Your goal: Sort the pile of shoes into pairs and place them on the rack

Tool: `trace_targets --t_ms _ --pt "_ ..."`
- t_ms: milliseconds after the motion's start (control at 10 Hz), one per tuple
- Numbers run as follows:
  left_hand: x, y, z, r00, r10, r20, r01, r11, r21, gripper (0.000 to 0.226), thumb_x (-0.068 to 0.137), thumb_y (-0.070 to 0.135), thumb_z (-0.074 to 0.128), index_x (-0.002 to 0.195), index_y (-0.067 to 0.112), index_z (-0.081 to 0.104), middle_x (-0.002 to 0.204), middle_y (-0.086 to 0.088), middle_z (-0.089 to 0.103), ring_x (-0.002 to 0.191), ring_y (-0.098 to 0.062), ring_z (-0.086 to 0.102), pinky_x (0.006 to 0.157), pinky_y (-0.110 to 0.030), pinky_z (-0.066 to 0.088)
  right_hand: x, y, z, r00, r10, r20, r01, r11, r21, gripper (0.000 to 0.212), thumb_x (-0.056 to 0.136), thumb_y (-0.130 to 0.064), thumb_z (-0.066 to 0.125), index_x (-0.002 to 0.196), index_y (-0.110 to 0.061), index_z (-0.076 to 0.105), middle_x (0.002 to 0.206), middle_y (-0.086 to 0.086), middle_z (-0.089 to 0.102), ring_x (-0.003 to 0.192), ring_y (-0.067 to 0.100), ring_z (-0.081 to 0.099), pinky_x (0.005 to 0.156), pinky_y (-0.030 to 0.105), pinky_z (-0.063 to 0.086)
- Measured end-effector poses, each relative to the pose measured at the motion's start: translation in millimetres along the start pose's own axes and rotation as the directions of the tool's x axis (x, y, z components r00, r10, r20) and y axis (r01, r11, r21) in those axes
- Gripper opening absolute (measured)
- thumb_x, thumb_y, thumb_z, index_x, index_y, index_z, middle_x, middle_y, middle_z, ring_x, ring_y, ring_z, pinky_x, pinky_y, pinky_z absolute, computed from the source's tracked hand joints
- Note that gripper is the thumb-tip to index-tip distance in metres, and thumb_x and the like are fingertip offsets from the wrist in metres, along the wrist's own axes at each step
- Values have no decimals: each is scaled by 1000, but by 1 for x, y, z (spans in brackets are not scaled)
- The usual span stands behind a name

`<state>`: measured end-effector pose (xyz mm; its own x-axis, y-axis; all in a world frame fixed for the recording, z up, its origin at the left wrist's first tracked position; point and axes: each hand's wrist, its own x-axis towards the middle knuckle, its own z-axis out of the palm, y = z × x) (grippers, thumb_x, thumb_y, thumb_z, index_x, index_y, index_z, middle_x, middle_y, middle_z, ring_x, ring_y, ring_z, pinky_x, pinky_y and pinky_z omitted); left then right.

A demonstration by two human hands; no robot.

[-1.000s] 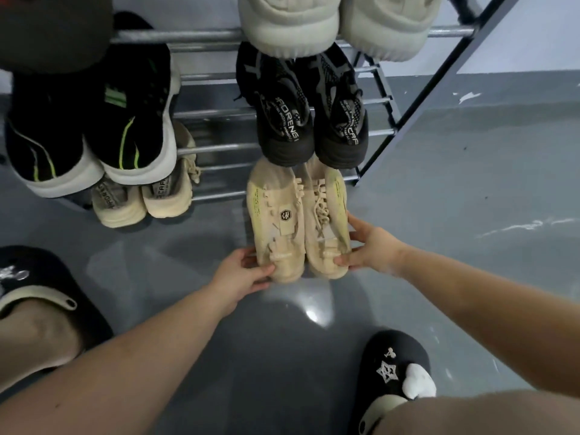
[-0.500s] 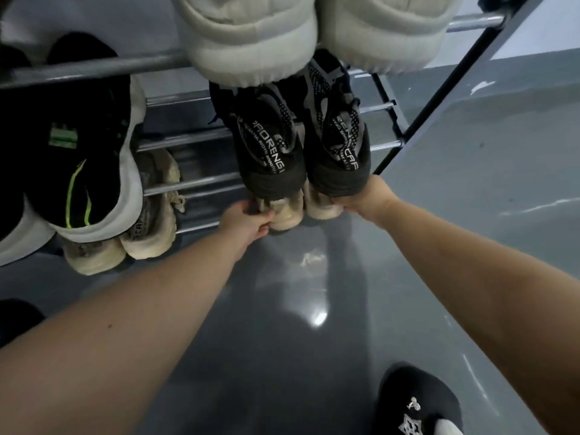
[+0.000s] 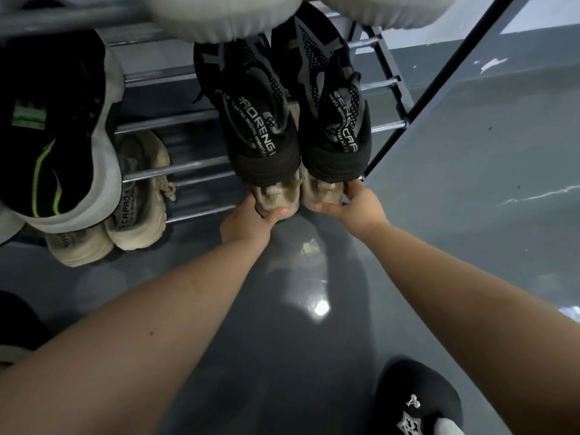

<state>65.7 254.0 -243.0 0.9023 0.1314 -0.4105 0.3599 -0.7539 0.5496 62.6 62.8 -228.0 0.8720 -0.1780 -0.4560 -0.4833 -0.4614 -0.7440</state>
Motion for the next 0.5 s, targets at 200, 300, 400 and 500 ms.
trace_targets --t_ms 200,300,400,500 --pt "2 -2 3 999 12 -41 -3 976 217 70 83 64 47 140 24 39 127 -9 58 125 -31 43 107 -43 31 2 -5 -2 1000 10 -11 -11 991 -133 75 82 -35 71 146 -21 34 137 1 53 119 25 54 77 26 37" --pt "-5 5 -2 1000 3 -2 -3 961 276 79 85 63 44 147 18 26 140 -12 47 133 -30 35 109 -42 26 -7 -9 -1 1000 -9 25 16 953 -302 77 88 -42 61 150 -19 21 143 6 46 124 31 49 81 32 41" --pt "-19 12 -15 999 28 29 -36 947 320 90 87 61 43 151 10 7 153 -13 27 142 -28 22 114 -41 21 -20 -7 -3 997 36 67 -5 906 -423 89 90 -52 51 153 -15 2 159 7 17 143 27 26 110 39 30" --pt "-47 13 -29 980 108 165 -162 918 361 90 90 61 39 151 8 -1 160 -10 7 147 -25 6 119 -38 11 -50 -10 -7 986 72 149 29 811 -584 90 92 -55 44 152 -13 -9 161 5 -7 148 25 8 118 38 17"
